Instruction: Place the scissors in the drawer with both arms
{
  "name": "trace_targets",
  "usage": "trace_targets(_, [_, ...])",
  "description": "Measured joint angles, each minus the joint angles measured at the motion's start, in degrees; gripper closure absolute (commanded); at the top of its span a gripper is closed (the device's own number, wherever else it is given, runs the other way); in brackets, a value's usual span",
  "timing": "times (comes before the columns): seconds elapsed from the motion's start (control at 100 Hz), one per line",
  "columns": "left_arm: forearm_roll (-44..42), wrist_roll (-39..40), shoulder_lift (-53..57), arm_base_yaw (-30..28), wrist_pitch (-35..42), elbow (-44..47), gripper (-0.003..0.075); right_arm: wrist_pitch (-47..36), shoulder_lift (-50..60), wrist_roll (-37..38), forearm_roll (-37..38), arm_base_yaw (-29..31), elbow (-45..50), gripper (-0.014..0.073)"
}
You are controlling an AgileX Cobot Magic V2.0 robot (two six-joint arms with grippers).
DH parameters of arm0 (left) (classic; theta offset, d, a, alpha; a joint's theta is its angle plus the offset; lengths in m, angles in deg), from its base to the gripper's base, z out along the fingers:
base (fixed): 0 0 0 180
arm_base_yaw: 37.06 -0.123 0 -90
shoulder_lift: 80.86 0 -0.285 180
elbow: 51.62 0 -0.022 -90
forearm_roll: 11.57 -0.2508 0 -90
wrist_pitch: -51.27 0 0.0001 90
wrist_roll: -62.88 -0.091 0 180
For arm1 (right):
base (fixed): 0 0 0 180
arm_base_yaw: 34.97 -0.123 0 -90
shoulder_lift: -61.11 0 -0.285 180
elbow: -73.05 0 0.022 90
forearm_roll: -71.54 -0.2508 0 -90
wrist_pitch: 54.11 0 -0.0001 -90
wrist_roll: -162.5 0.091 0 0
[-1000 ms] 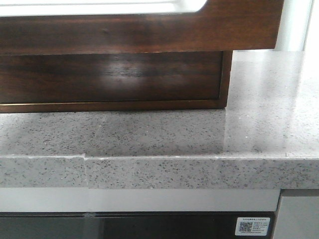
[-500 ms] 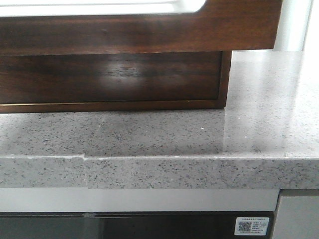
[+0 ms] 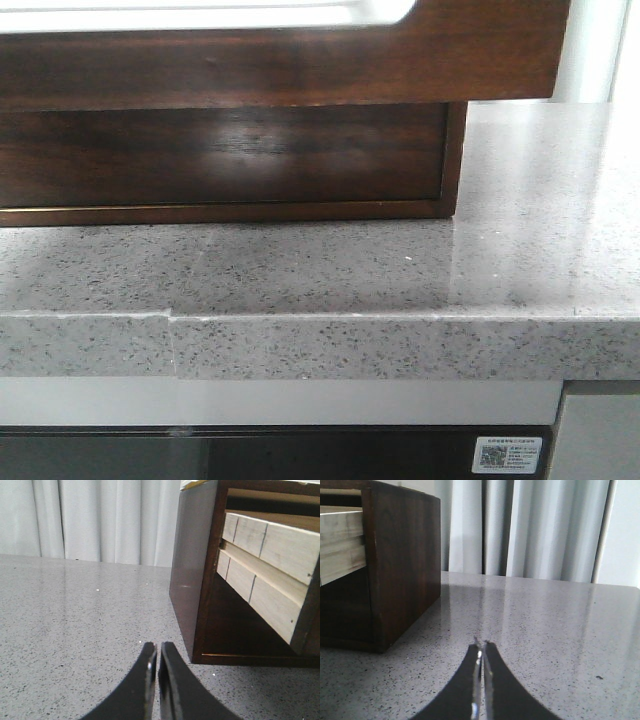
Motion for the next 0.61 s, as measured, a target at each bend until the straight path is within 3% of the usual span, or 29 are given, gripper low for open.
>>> trace_targets(0.17, [0.0, 0.0, 0.0, 0.0, 0.0, 0.0, 0.0741, 0.1, 0.0, 10.6, 9.4, 0.4, 0.0, 0.0662])
trace_targets(0.61, [0.0, -0.1, 0.0, 0.0, 0.0, 0.0, 0.0741, 0.4, 0.0, 12.7, 10.8, 0.6, 0.0, 0.0662])
